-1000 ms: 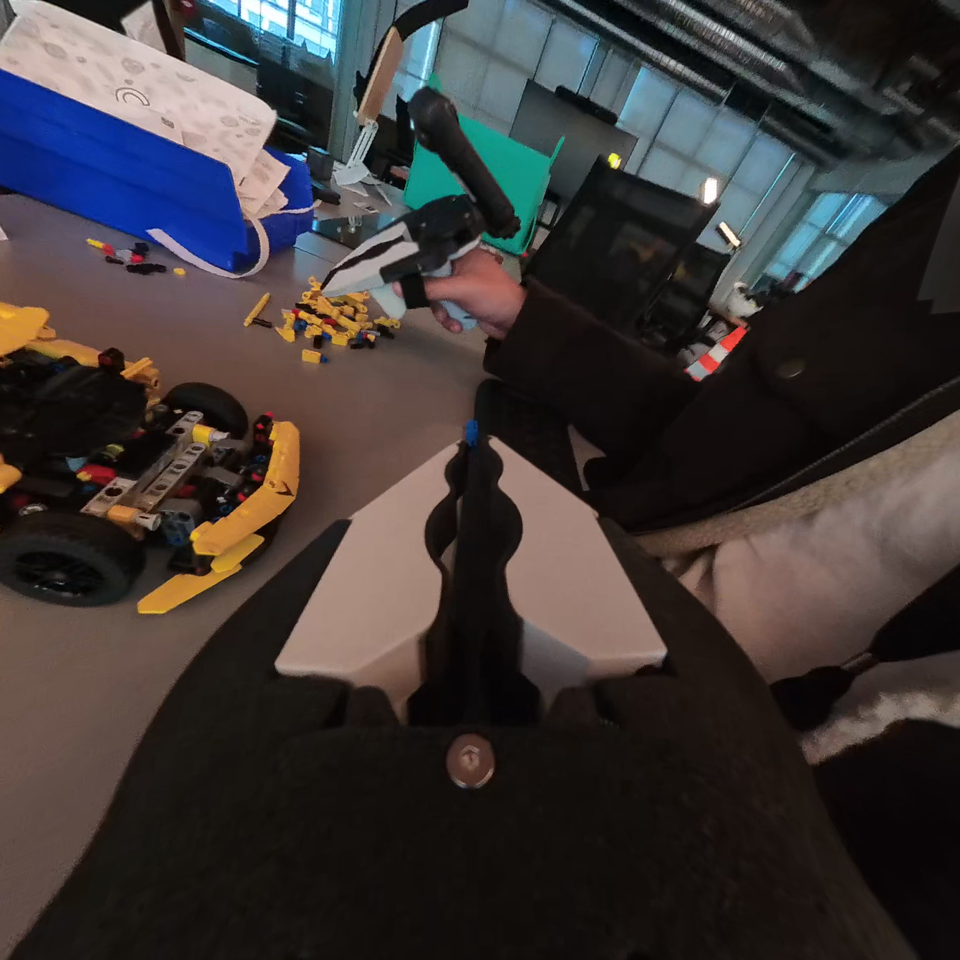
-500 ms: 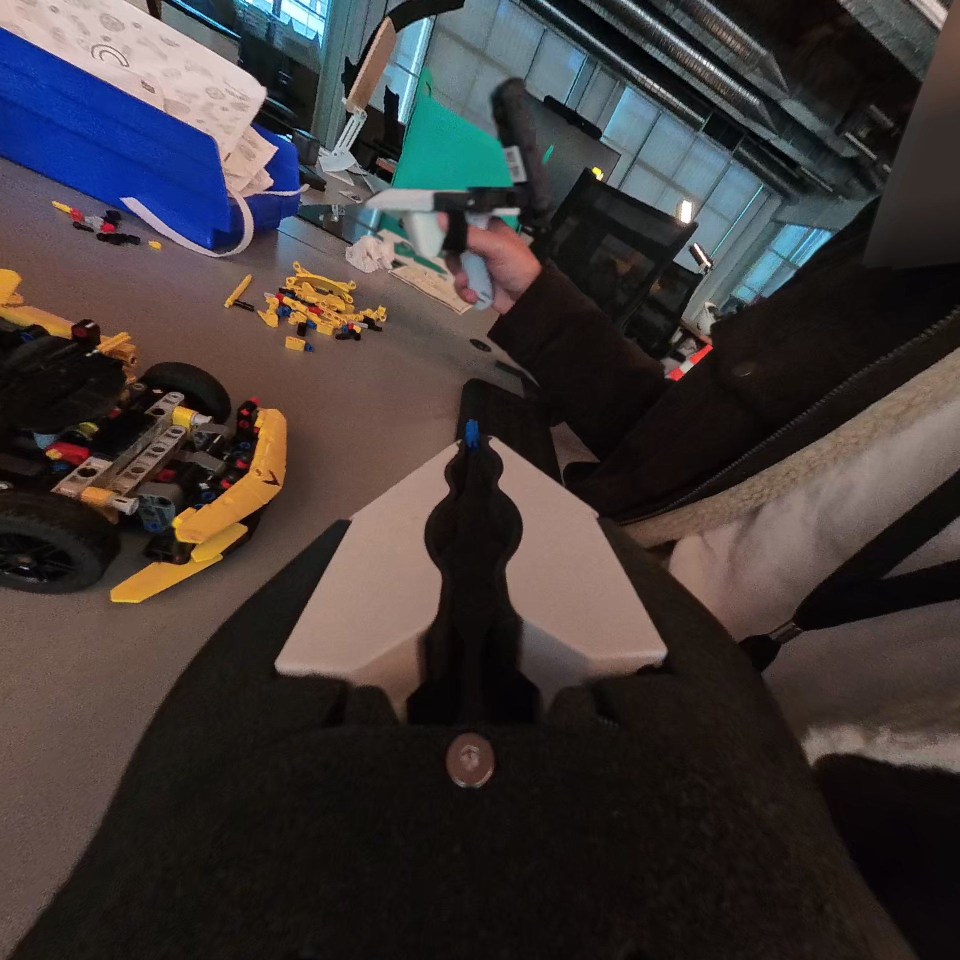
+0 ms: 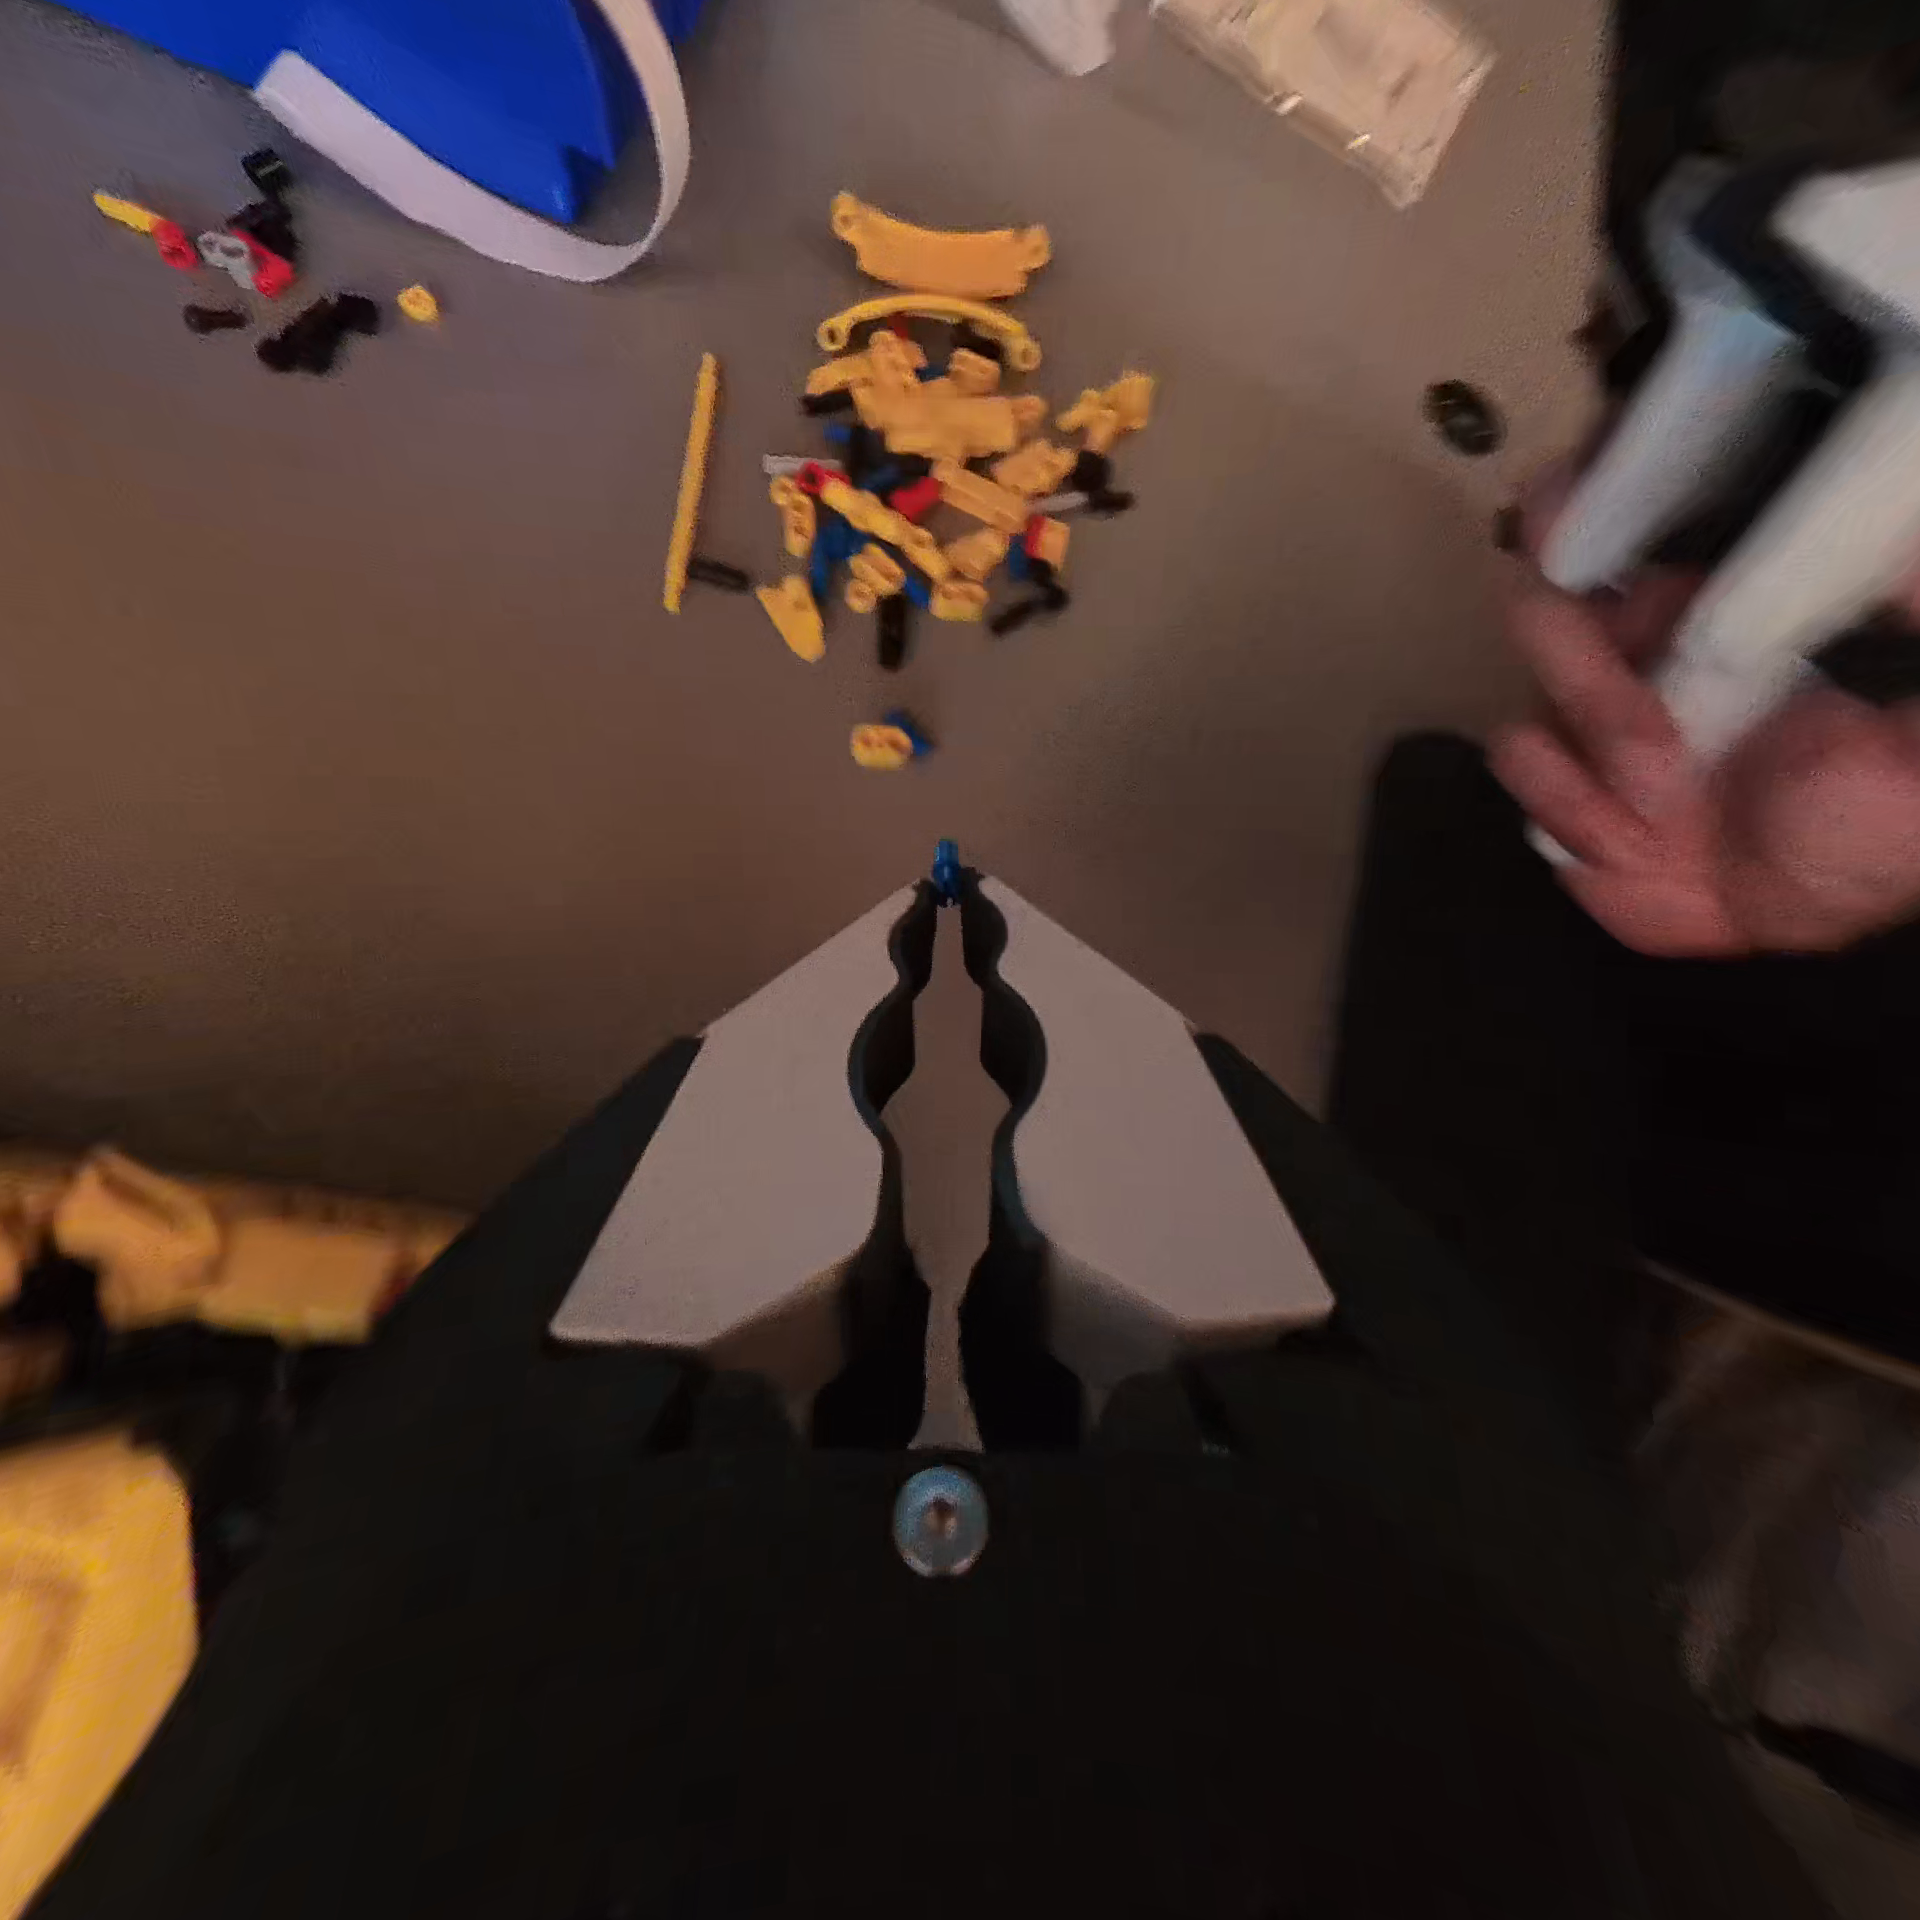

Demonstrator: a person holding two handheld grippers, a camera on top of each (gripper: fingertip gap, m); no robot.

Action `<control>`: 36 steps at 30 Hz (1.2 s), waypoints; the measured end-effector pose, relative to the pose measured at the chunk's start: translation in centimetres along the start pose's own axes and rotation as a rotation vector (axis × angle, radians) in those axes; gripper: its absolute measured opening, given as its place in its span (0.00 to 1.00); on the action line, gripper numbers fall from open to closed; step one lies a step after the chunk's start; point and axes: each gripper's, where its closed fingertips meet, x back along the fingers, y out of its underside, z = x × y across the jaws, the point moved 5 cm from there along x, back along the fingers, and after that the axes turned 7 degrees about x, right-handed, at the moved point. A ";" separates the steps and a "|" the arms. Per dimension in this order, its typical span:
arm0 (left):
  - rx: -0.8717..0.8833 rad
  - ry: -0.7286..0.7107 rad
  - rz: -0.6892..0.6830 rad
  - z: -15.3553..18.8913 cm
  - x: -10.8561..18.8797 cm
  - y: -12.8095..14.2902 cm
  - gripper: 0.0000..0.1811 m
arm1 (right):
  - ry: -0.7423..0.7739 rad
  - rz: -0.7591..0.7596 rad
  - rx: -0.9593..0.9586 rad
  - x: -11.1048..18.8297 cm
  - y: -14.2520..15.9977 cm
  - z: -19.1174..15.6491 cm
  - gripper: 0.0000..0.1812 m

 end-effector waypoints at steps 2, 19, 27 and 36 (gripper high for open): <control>-0.048 -0.048 -0.035 -0.4 -3.4 -2.6 0.02 | -0.044 -0.014 -0.069 0.0 0.3 0.0 0.07; -0.030 -0.010 0.103 -0.1 -3.6 -5.8 0.15 | -0.068 0.035 -0.253 1.9 -0.3 2.4 0.09; -0.171 -0.342 0.603 -2.9 17.4 4.5 0.23 | -0.091 -0.060 -0.154 0.5 0.9 1.0 0.14; 0.003 -0.406 0.668 -2.0 19.1 17.4 0.20 | -0.157 -0.108 0.350 -3.8 3.5 -2.5 0.27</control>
